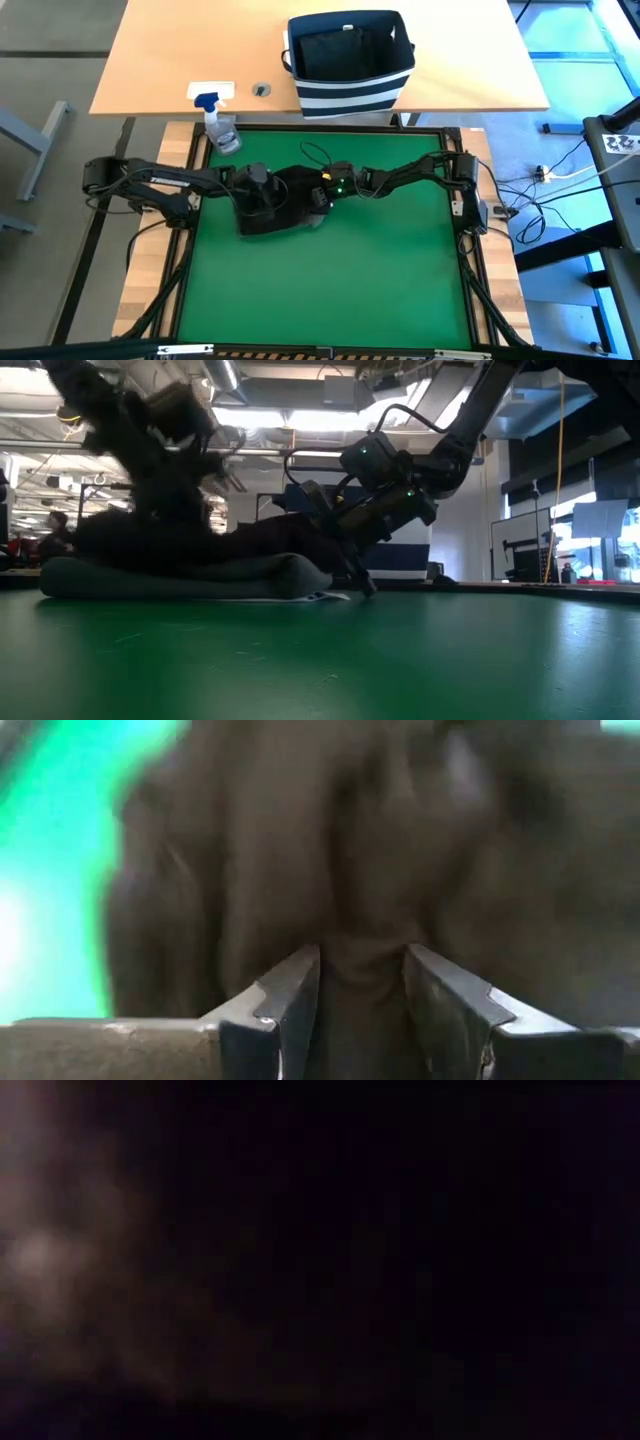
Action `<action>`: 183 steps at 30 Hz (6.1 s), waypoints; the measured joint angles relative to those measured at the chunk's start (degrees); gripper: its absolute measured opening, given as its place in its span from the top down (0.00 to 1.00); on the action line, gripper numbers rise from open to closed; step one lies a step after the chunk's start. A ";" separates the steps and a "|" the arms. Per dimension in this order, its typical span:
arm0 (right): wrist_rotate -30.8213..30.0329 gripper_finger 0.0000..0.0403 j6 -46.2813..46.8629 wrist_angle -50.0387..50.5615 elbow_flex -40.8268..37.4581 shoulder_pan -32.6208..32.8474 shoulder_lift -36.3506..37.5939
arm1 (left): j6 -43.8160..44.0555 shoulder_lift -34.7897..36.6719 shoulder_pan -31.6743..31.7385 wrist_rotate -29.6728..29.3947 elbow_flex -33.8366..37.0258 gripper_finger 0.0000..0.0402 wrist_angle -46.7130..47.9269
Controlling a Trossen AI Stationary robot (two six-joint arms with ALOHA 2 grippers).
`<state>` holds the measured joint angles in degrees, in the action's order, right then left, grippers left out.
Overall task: Fold Laundry from Bin
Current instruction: Put the stacked clothes into the laundry organizer
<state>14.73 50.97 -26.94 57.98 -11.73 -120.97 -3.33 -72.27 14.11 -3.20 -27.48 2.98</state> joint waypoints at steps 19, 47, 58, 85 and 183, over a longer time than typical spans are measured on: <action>3.25 0.78 -5.21 -0.04 0.00 -0.24 -0.13 | 45.88 20.15 4.02 1.53 -16.94 0.40 55.63; 3.96 0.78 -8.23 -0.48 -0.02 -0.26 -0.24 | 60.16 21.64 2.58 4.06 -15.85 0.04 56.26; 3.97 0.78 -8.23 -0.52 -0.02 -0.26 -0.24 | 74.25 21.29 -7.15 3.84 -13.05 0.05 57.57; 4.33 0.78 -9.38 -0.63 -0.13 -0.31 -0.28 | 75.59 21.42 -12.64 -6.53 20.58 0.23 2.69; 1.30 0.36 -48.25 49.27 40.50 -55.07 19.37 | 0.95 -43.44 41.02 16.71 -105.71 0.44 43.17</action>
<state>16.03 2.72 22.32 98.48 -66.80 -101.59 -2.37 -115.71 55.13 13.51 -133.19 46.16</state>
